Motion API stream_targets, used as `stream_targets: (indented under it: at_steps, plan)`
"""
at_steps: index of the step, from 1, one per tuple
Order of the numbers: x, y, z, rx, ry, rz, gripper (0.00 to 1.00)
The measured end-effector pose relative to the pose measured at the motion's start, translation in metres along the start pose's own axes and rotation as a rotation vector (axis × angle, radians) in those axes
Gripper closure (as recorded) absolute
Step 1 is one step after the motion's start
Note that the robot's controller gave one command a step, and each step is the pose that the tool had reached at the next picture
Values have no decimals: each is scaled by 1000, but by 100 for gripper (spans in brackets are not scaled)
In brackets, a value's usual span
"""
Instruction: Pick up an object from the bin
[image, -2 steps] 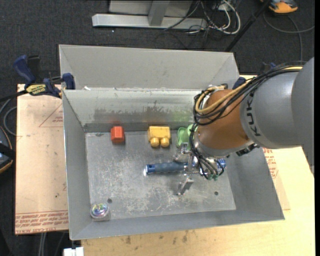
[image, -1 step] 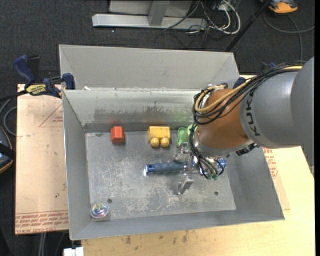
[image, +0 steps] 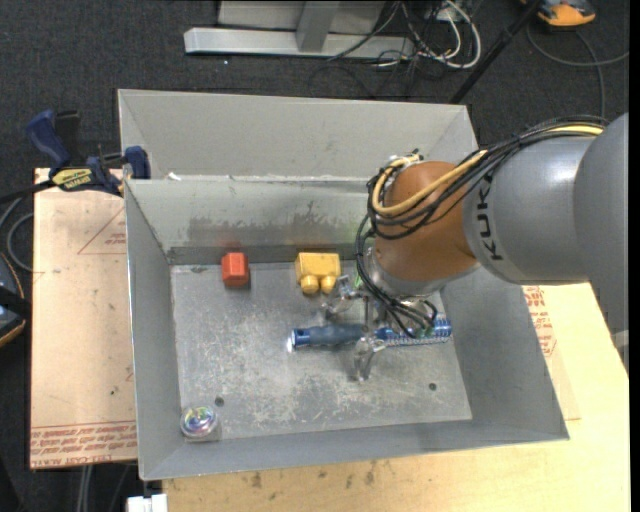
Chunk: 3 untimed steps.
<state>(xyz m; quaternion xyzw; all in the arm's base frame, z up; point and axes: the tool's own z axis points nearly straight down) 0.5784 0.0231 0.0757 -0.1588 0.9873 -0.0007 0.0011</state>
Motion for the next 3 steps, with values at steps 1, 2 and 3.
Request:
stream_targets:
  at_steps: [1, 2, 3]
  plan:
    - [-3, 0, -2, 0, -12, 1, 100]
    - [-4, 0, -16, -2, -3, 4, 100]
    - [-6, 0, -100, 0, -8, 6, 100]
